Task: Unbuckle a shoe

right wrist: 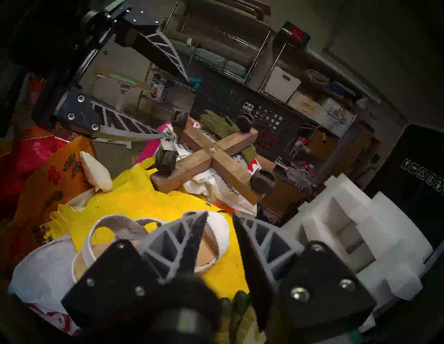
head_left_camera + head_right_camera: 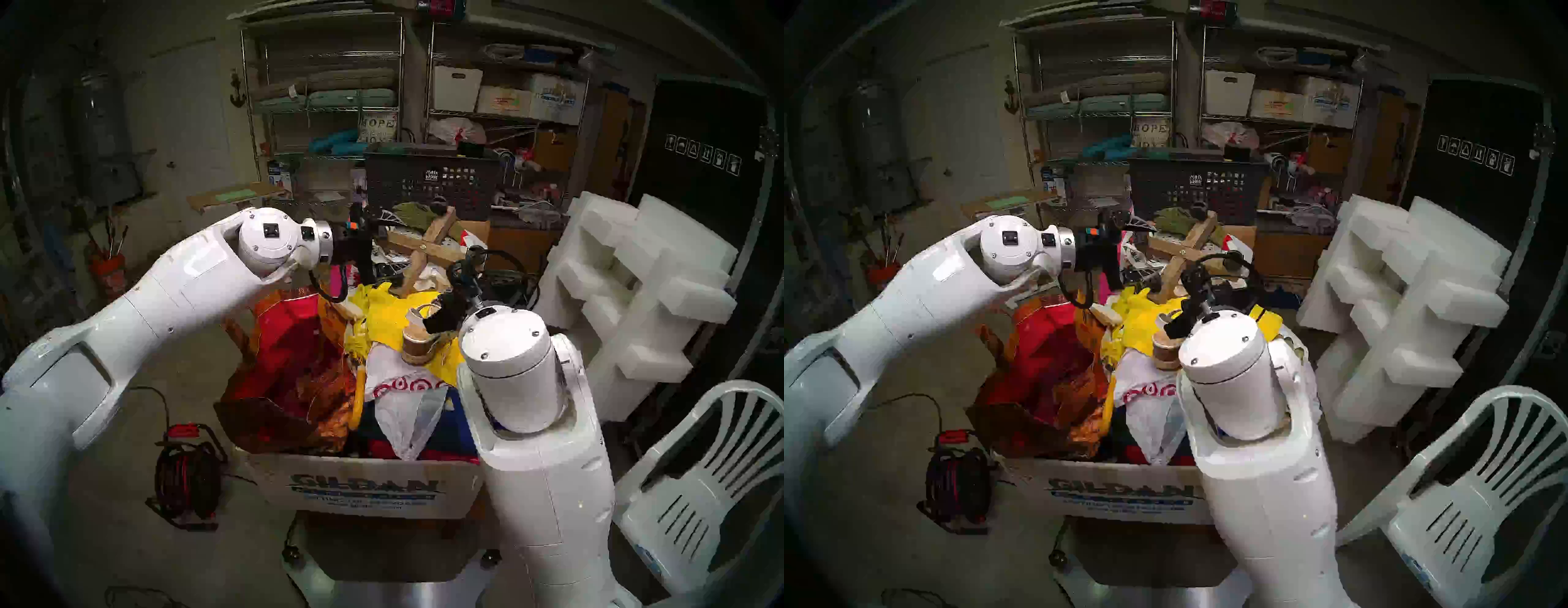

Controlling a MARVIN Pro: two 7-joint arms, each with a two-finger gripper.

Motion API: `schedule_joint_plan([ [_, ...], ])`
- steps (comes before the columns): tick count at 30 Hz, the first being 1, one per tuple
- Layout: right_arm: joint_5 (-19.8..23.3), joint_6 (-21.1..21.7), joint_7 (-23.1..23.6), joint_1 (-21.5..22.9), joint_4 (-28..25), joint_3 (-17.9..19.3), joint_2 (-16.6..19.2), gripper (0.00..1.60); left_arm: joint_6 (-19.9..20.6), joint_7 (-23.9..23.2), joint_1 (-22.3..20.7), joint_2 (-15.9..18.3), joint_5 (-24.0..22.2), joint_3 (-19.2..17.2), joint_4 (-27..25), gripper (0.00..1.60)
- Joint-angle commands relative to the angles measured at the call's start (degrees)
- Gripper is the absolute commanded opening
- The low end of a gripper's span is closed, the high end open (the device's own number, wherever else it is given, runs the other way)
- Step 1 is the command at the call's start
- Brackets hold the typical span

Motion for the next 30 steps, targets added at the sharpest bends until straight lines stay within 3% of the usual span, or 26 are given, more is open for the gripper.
schedule_joint_plan([
  [1, -0.59, -0.14, 0.8, 0.69, -3.94, 0.46, 0.44, 0.88, 2.14, -0.69, 0.88, 0.27, -5.97, -2.37, -0.76, 1.57],
  [4, -0.56, -0.14, 1.24, 0.52, -4.48, 0.71, 0.45, 0.9, 2.71, -0.92, 1.54, 0.55, -7.29, -2.48, -0.7, 1.6],
  [8, -0.86, -0.14, 1.7, 0.1, -5.04, 1.0, 0.44, 0.94, 3.66, -1.95, 3.46, 1.24, -13.12, -4.53, -1.23, 1.6],
  [13, -1.68, -0.14, 2.94, -0.05, -5.77, 2.08, 0.7, 0.97, 4.57, -2.55, 5.56, 2.69, -15.13, -4.38, -3.43, 1.6],
  [20, -4.63, -0.14, 7.34, -2.02, -5.95, 4.11, -0.21, 0.97, 4.77, -2.18, 6.65, 2.87, -15.36, -4.07, -4.54, 1.6],
  [30, -6.66, -0.14, 9.53, -3.87, -6.81, 6.09, -0.47, 0.93, 5.02, -1.94, 6.56, 2.3, -15.02, -3.82, -4.84, 1.6],
])
